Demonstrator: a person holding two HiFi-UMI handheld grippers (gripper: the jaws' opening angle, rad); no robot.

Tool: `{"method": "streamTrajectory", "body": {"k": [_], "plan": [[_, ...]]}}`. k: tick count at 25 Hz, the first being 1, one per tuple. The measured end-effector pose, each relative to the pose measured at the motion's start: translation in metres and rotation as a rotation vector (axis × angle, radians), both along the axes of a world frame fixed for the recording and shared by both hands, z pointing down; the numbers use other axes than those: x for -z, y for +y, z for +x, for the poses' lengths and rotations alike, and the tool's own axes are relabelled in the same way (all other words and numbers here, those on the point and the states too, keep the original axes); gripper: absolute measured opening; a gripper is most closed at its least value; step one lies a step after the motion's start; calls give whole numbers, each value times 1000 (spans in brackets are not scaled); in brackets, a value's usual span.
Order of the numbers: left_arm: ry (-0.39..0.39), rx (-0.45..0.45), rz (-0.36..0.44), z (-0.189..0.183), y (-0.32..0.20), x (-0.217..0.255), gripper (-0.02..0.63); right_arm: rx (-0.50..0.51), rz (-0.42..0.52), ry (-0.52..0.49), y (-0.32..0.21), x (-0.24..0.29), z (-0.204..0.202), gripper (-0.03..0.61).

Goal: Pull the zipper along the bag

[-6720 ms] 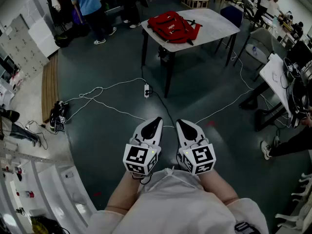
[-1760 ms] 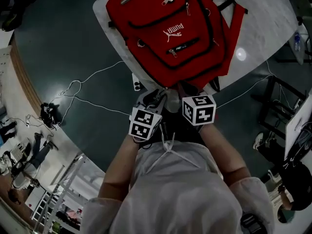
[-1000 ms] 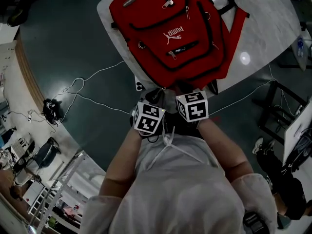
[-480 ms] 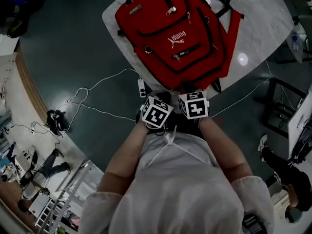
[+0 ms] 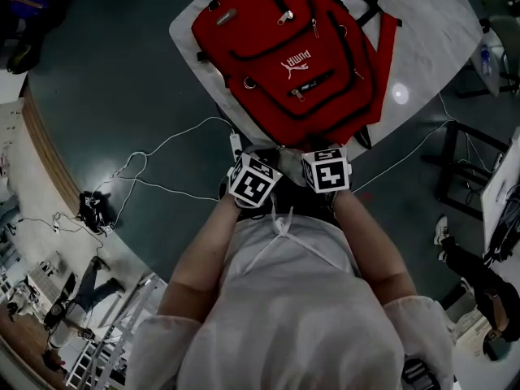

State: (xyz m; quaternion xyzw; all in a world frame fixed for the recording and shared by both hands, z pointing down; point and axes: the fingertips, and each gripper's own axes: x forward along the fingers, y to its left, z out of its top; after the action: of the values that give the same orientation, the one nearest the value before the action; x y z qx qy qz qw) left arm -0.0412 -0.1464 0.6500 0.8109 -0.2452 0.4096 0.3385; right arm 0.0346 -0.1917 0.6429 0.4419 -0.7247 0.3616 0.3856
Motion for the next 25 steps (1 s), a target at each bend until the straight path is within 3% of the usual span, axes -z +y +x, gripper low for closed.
{"method": "streamTrajectory", "body": {"k": [25], "plan": [[-94,66,106,-70,-61,-3,25,49,10,90,-2,2,-6,28]]}}
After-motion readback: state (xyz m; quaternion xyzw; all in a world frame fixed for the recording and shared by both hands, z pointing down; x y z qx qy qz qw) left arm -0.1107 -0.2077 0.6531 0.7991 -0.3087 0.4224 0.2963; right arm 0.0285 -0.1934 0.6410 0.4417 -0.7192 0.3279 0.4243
